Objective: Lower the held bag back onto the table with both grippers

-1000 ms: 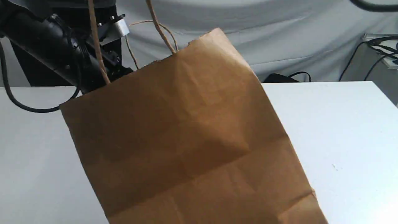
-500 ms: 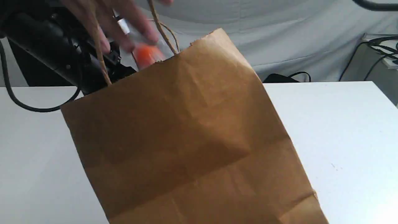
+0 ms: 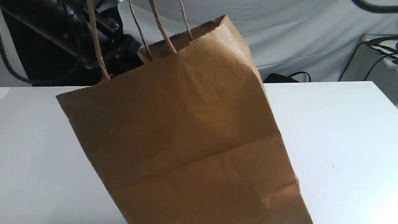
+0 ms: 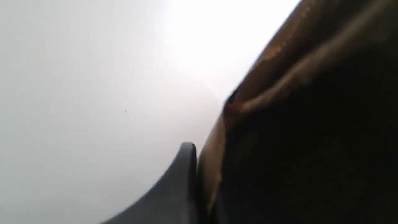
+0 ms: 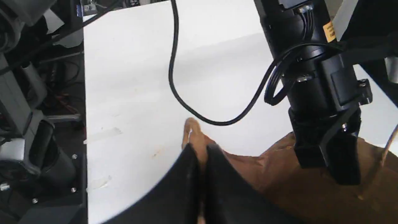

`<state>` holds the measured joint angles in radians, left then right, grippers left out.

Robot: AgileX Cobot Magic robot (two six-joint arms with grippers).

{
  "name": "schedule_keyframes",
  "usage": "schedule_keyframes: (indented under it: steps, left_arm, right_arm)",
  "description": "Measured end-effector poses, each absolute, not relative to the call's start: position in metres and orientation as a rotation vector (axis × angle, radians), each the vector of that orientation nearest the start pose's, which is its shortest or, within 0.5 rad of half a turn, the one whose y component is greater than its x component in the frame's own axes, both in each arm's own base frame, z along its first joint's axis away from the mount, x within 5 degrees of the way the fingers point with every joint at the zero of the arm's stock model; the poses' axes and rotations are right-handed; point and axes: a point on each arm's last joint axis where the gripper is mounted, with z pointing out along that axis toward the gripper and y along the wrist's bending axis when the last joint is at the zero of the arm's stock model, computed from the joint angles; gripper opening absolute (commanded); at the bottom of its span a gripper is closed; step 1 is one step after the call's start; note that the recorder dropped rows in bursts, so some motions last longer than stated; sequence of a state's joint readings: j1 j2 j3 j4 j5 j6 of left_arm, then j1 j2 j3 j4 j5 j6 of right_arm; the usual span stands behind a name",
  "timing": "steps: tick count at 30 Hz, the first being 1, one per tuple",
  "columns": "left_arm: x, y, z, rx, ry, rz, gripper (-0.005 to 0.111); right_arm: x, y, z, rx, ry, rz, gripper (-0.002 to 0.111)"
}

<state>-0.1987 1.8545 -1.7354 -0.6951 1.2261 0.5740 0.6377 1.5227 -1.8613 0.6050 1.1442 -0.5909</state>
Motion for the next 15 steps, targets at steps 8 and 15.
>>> schedule_keyframes:
  steps: [8,15]
  left_arm:
    - [0.380,-0.130,0.341,0.797,2.457,-0.785,0.000]
    - [0.376,-0.139,0.339,0.855,2.466,-0.742,0.000]
  right_arm:
    - [0.196,0.192,0.483,-1.076,1.707,0.688,0.000]
    - [0.187,0.174,0.425,-0.884,1.732,0.684,0.000]
